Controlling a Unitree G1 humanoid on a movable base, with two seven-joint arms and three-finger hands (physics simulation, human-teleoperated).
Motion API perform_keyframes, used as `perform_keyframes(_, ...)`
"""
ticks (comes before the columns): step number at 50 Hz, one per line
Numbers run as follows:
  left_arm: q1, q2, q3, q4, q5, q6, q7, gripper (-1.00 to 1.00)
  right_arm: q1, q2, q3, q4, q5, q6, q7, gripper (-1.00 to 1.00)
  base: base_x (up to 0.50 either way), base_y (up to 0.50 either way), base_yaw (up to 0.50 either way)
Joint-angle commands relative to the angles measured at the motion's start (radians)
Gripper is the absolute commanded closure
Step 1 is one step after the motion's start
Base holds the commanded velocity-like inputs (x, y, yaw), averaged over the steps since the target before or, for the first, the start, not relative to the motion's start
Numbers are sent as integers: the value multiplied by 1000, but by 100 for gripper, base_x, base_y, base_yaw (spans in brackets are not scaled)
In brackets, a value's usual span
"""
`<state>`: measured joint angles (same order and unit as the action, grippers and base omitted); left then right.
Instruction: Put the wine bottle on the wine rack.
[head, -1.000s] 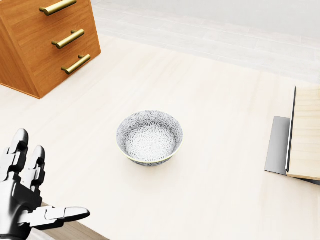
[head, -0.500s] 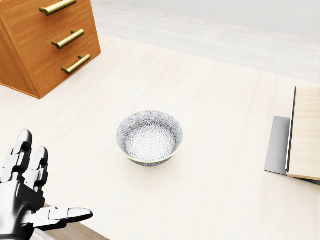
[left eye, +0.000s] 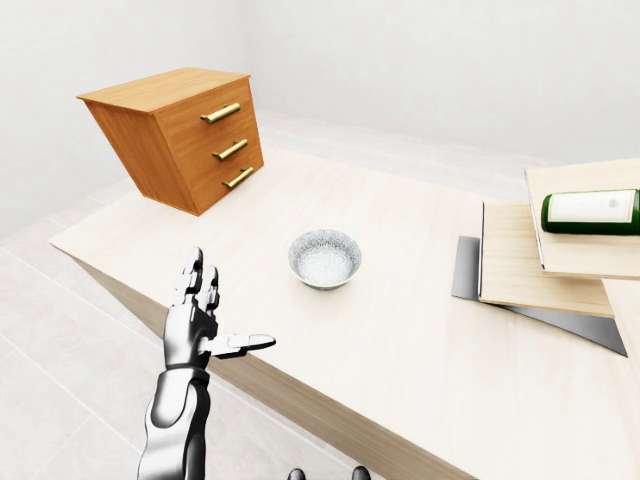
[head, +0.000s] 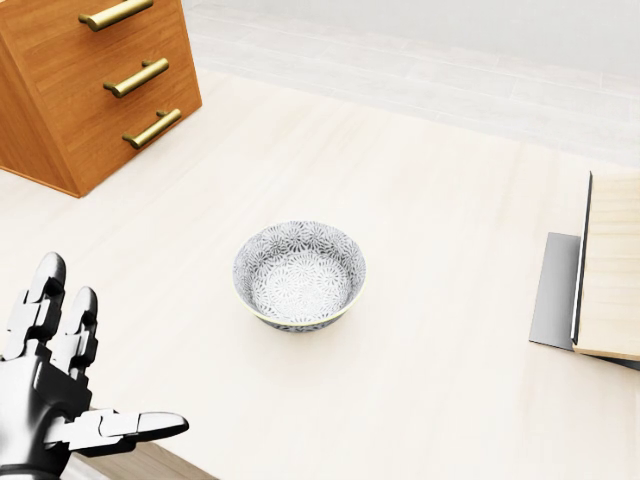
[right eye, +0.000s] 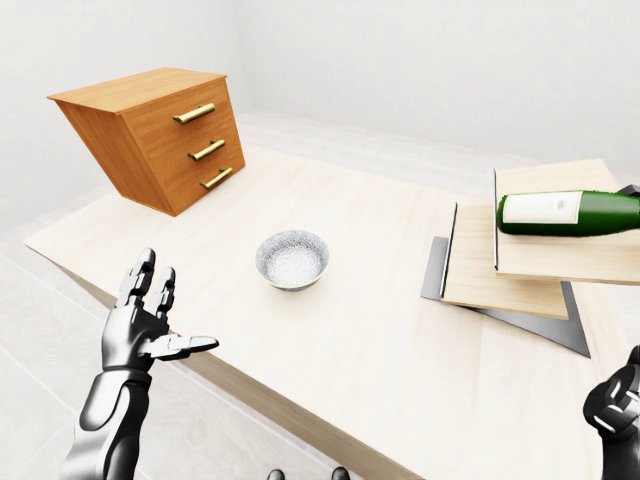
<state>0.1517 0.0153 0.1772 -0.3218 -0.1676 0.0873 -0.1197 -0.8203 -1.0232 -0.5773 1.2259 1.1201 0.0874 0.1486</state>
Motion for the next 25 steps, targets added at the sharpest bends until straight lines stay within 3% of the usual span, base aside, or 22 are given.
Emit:
perform_keyframes(1, -1, -1, -1, 8, 2, 0, 1, -100, 23, 72, 112, 102, -65, 0, -49, 100, 0, 0, 0)
perform_keyframes(25, -5, 0, -6, 47, 0, 0, 0, -100, -4, 49, 97, 104, -122, 0, -103, 98, 0, 0, 0)
